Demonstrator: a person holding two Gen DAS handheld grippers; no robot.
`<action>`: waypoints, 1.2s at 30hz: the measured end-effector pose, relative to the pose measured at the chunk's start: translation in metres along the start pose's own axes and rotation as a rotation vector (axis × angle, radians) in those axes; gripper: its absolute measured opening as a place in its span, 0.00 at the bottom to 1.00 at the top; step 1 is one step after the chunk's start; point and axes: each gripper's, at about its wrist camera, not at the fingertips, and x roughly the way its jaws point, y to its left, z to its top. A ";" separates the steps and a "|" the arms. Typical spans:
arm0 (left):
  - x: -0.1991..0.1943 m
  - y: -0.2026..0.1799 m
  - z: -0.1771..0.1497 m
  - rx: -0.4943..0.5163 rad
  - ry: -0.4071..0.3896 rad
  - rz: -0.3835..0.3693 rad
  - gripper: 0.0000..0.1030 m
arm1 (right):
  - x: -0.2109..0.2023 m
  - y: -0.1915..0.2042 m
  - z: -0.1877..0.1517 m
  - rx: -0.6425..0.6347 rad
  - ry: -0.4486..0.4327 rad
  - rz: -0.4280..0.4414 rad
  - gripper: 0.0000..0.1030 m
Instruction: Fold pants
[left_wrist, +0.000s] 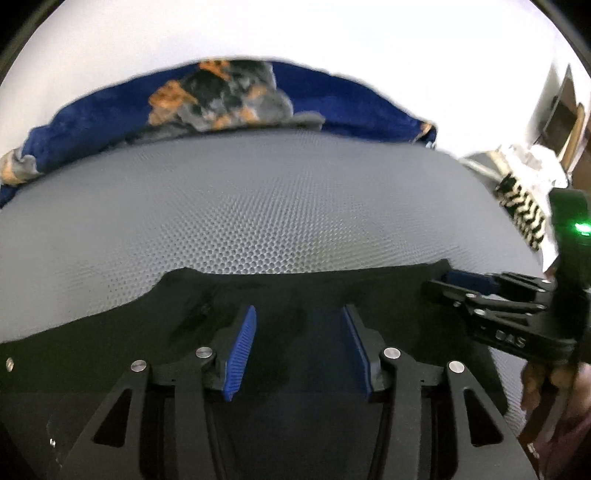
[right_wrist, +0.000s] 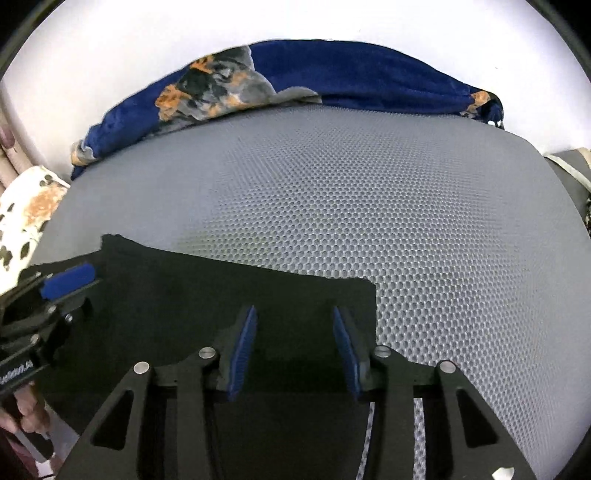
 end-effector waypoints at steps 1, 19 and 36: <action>0.005 -0.001 0.001 0.001 0.018 0.022 0.47 | 0.003 0.000 0.000 0.001 0.006 -0.002 0.38; 0.004 -0.013 -0.032 0.090 0.059 0.149 0.49 | 0.003 0.020 -0.011 -0.076 0.016 -0.052 0.41; -0.038 -0.007 -0.081 0.032 0.072 0.164 0.49 | -0.027 0.051 -0.078 -0.050 0.053 0.009 0.46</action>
